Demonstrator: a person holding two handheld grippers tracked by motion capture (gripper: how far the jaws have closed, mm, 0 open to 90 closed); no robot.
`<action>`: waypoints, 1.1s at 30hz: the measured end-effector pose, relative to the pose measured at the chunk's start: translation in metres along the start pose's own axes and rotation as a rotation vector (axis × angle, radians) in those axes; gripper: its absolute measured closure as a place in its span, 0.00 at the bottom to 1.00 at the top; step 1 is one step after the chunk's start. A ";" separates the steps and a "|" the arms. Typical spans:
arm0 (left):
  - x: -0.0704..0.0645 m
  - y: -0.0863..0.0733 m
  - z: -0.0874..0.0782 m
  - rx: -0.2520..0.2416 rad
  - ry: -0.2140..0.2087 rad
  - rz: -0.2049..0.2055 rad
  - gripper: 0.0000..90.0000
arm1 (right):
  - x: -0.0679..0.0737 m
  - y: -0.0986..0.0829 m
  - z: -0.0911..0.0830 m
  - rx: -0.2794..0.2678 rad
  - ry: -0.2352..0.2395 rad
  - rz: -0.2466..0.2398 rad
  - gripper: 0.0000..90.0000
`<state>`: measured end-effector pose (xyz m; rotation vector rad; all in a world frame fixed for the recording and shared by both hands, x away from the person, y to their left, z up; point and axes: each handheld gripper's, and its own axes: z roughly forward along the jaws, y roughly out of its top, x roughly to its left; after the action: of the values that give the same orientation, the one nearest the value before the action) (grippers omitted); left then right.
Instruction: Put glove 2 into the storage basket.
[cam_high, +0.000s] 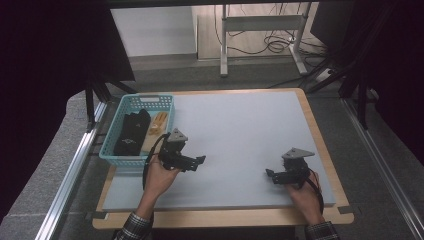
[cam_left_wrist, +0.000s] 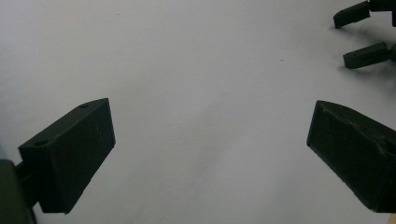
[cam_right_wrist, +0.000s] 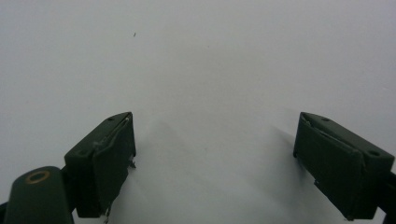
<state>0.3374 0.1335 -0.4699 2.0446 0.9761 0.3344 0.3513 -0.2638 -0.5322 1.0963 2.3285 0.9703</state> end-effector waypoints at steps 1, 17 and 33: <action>-0.001 -0.001 0.001 0.000 -0.002 0.007 0.01 | 0.000 0.000 0.000 0.000 0.000 0.001 0.14; -0.021 -0.008 0.010 -0.018 -0.041 0.038 0.01 | 0.000 0.000 0.000 0.000 0.000 0.001 0.14; -0.037 -0.016 0.021 -0.022 -0.074 0.063 0.01 | 0.000 0.000 0.000 0.000 0.000 0.001 0.14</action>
<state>0.3156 0.0999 -0.4912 2.0557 0.8609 0.2988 0.3514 -0.2638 -0.5322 1.0974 2.3284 0.9702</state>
